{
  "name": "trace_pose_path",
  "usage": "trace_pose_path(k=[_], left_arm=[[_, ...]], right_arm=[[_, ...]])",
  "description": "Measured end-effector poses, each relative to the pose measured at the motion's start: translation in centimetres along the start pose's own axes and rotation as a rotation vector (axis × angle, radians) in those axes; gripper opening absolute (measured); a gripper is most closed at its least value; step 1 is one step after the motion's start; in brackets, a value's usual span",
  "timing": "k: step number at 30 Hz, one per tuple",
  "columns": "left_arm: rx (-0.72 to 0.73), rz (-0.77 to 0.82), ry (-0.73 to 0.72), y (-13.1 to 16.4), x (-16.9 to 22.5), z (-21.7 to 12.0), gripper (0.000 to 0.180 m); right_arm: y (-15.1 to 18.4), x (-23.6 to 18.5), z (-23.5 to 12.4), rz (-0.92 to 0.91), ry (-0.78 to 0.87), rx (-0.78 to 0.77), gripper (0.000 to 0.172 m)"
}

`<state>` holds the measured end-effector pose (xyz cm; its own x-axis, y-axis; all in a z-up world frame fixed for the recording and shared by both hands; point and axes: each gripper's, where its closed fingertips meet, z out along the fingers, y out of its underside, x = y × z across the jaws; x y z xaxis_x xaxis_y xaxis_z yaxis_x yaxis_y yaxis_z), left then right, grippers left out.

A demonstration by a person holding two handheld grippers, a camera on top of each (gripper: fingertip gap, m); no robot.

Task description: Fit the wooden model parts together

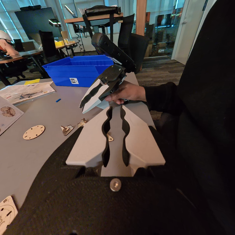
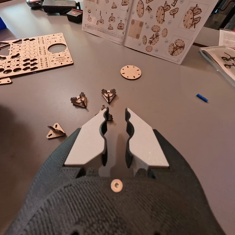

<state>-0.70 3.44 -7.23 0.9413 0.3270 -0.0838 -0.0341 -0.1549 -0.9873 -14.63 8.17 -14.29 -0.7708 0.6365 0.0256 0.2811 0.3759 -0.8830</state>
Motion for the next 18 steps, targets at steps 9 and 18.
trace_pose_path(k=[9, 18], left_arm=[[0.039, -0.041, -0.019, -0.5, -0.8, -0.5, 0.012], [-0.014, -0.221, -0.339, 0.5, -7.9, -4.6, 0.017]], right_arm=[[-0.1, 0.0, 0.0, -0.003, -0.001, 0.004, 0.024], [-0.2, -0.2, -0.2, -0.015, 0.000, 0.015, 0.024]])
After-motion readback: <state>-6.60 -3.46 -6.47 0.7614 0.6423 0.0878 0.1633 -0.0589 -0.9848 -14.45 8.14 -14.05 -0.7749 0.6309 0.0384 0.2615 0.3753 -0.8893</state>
